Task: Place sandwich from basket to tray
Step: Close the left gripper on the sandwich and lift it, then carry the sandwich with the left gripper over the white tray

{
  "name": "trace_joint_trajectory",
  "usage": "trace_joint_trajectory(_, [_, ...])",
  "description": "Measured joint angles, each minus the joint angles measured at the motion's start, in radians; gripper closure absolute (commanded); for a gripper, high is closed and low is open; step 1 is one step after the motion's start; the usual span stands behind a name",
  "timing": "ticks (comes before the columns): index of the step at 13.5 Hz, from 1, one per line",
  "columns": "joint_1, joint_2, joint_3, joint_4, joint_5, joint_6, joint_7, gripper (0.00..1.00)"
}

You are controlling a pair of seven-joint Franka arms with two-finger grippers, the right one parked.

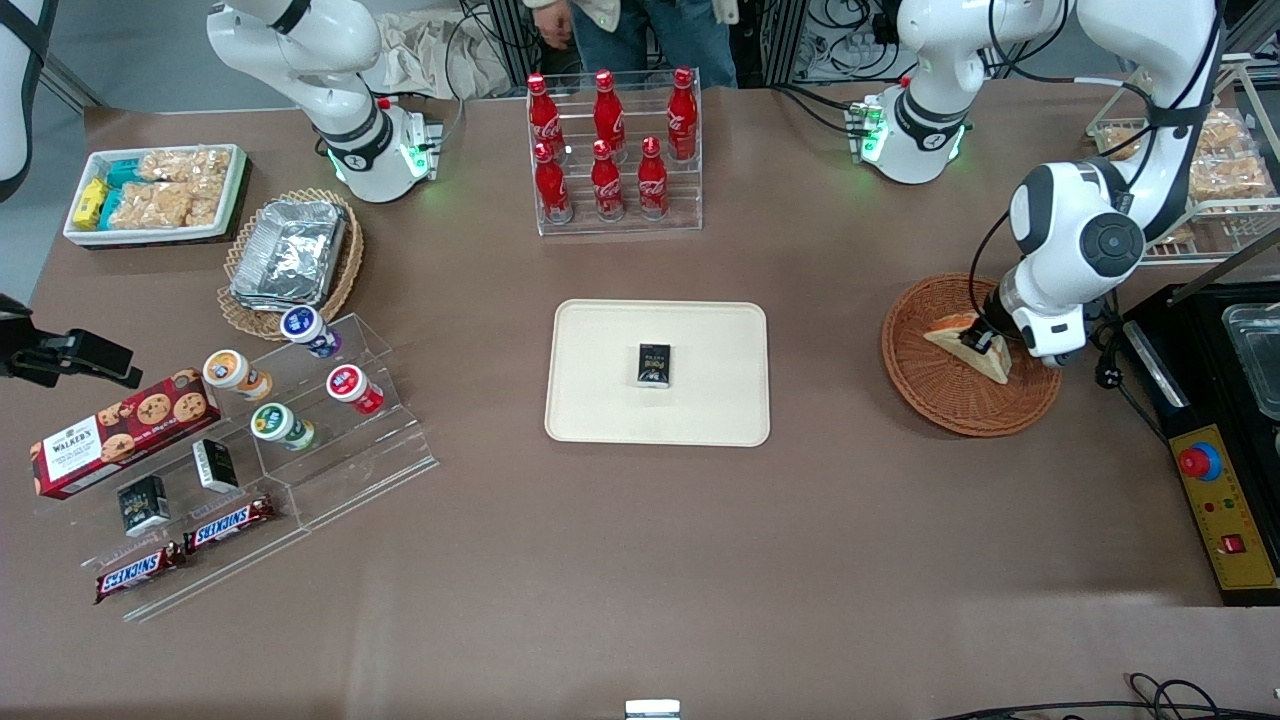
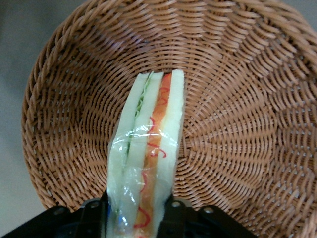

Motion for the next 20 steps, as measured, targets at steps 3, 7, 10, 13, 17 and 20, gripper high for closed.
trace_joint_trajectory(3, [-0.01,-0.066,-0.024,0.043,0.006,-0.08,0.047,1.0])
trace_joint_trajectory(7, [-0.072,-0.207,-0.051,0.306,-0.115,-0.471,0.286,1.0])
trace_joint_trajectory(10, [-0.116,-0.213,-0.094,0.511,-0.129,-0.646,0.441,1.0])
trace_joint_trajectory(13, [-0.13,-0.193,-0.202,0.548,-0.141,-0.651,0.577,1.0])
trace_joint_trajectory(17, [-0.136,-0.144,-0.396,0.551,-0.14,-0.578,0.642,1.0])
trace_joint_trajectory(20, [-0.138,-0.072,-0.496,0.5,-0.062,-0.465,0.636,1.0])
